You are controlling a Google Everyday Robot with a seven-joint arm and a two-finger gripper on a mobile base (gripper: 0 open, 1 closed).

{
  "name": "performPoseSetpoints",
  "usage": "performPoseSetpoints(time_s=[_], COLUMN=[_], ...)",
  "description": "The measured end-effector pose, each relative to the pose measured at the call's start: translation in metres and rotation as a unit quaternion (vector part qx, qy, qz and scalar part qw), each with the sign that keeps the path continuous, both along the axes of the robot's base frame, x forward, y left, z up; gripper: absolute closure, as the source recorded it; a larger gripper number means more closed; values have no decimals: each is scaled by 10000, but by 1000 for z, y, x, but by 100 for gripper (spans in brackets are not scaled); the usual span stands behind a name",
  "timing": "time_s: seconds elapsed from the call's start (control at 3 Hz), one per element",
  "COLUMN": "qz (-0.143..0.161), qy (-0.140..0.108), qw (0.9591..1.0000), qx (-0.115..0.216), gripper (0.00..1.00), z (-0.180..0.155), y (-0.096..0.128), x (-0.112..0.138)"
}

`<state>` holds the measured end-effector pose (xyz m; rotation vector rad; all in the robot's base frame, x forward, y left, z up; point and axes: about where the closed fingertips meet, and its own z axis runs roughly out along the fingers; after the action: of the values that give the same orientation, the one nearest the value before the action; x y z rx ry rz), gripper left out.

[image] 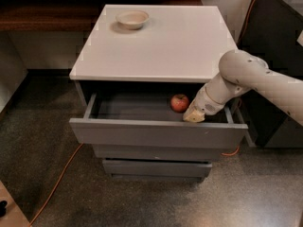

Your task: Pick apple from top drawer and place on counter

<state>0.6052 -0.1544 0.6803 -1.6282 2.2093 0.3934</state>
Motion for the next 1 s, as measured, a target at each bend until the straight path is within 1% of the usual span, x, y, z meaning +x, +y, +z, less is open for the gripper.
performPoseSetpoints(time_s=[0.33, 0.67, 1.0], qz=[86, 86, 217], qy=[85, 85, 132], qw=[9999, 9999, 9995], qx=[95, 95, 203], gripper=[100, 100, 100], z=[2, 2, 8], y=[6, 6, 13], x=[-21, -21, -44])
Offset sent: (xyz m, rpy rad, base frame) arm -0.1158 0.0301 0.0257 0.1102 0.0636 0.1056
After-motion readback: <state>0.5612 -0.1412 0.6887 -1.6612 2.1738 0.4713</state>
